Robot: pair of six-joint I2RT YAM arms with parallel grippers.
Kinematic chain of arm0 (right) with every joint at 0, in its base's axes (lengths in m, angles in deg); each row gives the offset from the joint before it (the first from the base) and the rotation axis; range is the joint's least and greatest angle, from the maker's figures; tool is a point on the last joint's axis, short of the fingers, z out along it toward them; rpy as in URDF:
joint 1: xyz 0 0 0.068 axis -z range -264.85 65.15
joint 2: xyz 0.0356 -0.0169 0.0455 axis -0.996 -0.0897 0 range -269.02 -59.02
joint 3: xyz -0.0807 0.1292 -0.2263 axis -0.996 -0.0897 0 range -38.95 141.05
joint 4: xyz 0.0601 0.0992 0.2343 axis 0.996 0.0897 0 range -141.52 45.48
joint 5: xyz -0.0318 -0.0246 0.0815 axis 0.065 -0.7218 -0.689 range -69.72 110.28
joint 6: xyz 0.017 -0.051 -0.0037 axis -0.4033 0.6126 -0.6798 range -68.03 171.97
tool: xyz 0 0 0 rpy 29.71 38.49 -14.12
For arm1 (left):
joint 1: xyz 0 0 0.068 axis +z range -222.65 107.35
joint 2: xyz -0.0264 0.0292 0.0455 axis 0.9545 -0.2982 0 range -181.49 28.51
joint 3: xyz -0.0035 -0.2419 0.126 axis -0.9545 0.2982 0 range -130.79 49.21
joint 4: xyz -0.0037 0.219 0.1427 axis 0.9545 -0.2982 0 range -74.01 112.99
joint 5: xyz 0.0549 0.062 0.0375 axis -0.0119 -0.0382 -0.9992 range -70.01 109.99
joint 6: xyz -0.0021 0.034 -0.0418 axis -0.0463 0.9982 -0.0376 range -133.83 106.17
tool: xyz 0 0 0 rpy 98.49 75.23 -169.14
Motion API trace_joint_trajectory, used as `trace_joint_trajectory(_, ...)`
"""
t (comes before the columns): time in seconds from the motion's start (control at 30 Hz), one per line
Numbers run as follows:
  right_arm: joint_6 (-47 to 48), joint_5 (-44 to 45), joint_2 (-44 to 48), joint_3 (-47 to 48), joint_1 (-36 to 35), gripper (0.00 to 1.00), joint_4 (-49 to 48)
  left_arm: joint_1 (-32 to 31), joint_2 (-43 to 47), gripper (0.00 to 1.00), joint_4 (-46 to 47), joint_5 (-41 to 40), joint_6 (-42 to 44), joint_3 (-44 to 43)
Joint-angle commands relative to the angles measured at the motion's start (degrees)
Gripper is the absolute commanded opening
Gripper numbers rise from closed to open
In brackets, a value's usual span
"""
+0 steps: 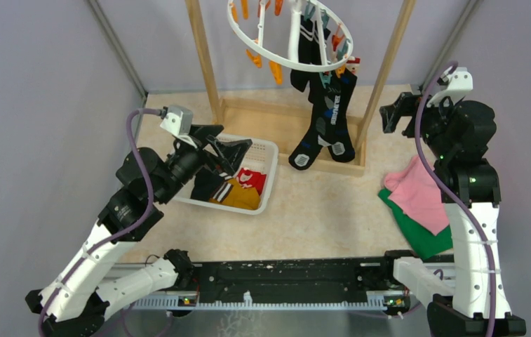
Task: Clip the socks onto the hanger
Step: Reset both arms
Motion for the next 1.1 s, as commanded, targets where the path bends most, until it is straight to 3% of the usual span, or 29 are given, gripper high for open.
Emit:
trace_joint_trajectory(0.0,-0.95,0.83,0.26,0.77,0.34,0.99,-2.23,0.2,0.04,0.99,2.83,-0.68,0.75,0.4)
trace_joint_trajectory(1.07,-1.18,3.36,2.08,-2.65,0.34,0.99,-5.25,0.2,2.66,0.99,5.41,-1.2,-1.29,4.27)
